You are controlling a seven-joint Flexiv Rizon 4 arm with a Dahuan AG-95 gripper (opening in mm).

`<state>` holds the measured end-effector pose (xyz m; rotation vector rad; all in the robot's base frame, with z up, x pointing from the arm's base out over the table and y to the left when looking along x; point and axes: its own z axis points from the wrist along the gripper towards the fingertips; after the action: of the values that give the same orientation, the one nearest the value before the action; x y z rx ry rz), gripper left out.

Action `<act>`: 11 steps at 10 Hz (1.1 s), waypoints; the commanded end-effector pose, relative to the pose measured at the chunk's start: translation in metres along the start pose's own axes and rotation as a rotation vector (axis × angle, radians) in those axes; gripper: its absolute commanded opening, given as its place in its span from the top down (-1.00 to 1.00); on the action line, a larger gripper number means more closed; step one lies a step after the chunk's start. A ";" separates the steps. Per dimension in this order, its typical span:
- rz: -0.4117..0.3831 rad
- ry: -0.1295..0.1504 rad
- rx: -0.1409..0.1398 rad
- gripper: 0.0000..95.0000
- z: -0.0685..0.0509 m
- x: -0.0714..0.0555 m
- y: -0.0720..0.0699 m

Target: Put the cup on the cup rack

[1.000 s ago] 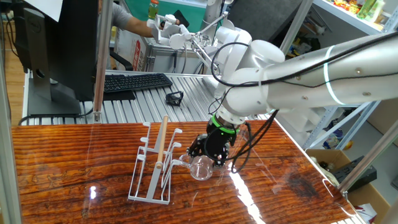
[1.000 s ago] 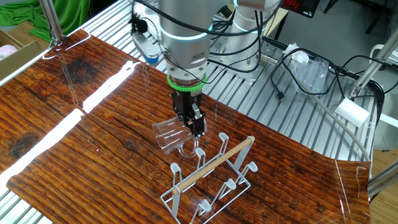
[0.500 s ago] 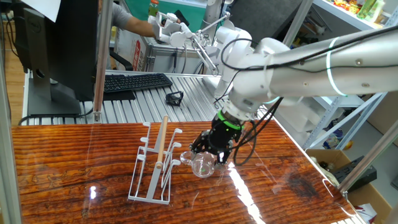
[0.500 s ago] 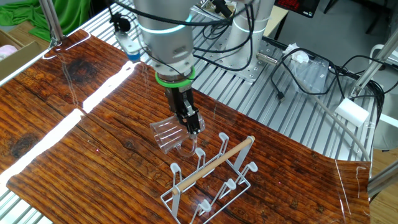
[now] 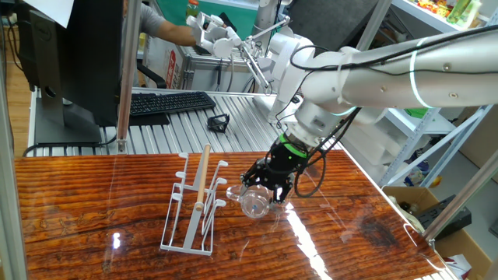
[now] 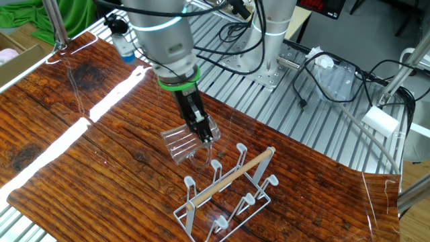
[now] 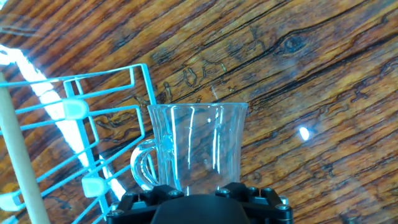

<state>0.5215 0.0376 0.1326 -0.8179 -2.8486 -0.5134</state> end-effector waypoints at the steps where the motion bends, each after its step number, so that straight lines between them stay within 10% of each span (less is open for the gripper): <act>1: 0.033 0.041 -0.056 1.00 -0.003 -0.001 0.000; 11: 0.137 0.142 -0.172 1.00 -0.021 -0.008 0.012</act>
<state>0.5368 0.0354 0.1542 -0.9567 -2.6229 -0.7697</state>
